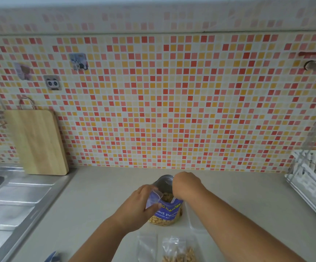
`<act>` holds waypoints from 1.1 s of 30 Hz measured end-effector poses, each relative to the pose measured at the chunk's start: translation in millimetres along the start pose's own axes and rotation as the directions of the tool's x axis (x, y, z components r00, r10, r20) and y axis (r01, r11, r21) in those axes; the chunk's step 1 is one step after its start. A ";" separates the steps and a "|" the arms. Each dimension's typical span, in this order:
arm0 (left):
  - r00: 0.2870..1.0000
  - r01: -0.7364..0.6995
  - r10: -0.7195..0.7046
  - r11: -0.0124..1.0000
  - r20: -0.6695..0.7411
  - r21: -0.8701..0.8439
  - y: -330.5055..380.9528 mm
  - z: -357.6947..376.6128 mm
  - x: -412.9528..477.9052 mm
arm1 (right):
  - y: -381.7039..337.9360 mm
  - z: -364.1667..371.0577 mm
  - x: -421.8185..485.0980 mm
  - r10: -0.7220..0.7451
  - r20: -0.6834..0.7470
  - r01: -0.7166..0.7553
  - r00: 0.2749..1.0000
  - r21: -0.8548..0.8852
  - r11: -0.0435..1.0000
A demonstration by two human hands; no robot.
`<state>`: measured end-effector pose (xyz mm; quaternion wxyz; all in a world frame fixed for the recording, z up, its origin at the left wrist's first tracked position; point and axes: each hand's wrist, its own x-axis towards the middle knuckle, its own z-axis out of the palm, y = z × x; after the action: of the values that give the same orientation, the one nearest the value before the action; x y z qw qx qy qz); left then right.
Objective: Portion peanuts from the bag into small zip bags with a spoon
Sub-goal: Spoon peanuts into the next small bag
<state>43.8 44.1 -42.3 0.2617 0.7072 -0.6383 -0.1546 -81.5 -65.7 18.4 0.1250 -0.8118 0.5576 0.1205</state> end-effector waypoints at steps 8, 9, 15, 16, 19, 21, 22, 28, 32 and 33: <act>1.000 -0.020 0.020 0.996 0.001 -0.087 -7.3 -6.3 3.8 | 0.0 -22.3 -0.9 -0.122 -0.031 0.118 0.992 -0.112 0.987; 1.000 -0.015 0.016 0.996 0.005 -0.092 -7.7 -6.6 4.5 | 1.7 -20.0 1.0 -0.135 -0.041 0.132 0.990 -0.068 0.989; 0.999 -0.001 0.004 0.997 0.035 -0.072 -7.5 -11.0 8.3 | 0.8 -10.2 10.1 -0.106 -0.052 0.103 0.993 -0.061 0.993; 0.999 -0.003 0.006 0.997 0.037 -0.071 -7.8 -12.3 8.6 | -0.8 -8.6 11.5 -0.107 -0.024 0.104 0.994 -0.080 0.991; 0.999 -0.017 0.019 0.998 0.036 -0.069 -10.5 -15.3 9.7 | -5.7 -0.4 16.0 -0.123 0.053 0.128 0.991 -0.104 0.986; 0.999 -0.022 0.025 0.997 0.039 -0.070 -11.4 -15.9 10.1 | -5.4 -0.3 13.5 -0.168 0.030 0.171 0.985 -0.150 0.974; 0.999 -0.021 0.024 0.997 0.042 -0.070 -12.1 -15.6 10.4 | -4.1 -2.2 11.7 -0.192 0.001 0.189 0.981 -0.164 0.968; 0.998 -0.050 0.053 0.995 0.031 -0.083 -15.9 -15.4 12.0 | -6.5 -17.6 5.8 -0.166 -0.069 0.149 0.984 -0.199 0.969; 0.998 -0.056 0.058 0.995 0.028 -0.078 -15.3 -14.6 11.9 | -17.6 9.9 4.0 -0.188 -0.033 0.173 0.982 -0.262 0.949; 0.998 -0.059 0.062 0.995 0.029 -0.077 -15.3 -13.7 11.8 | -18.6 19.8 2.7 -0.182 -0.029 0.169 0.983 -0.257 0.951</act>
<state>65.6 35.6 -38.5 0.2830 0.6745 -0.6571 -0.1821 -64.2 -54.9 0.1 0.0157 -0.8703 0.4662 0.1579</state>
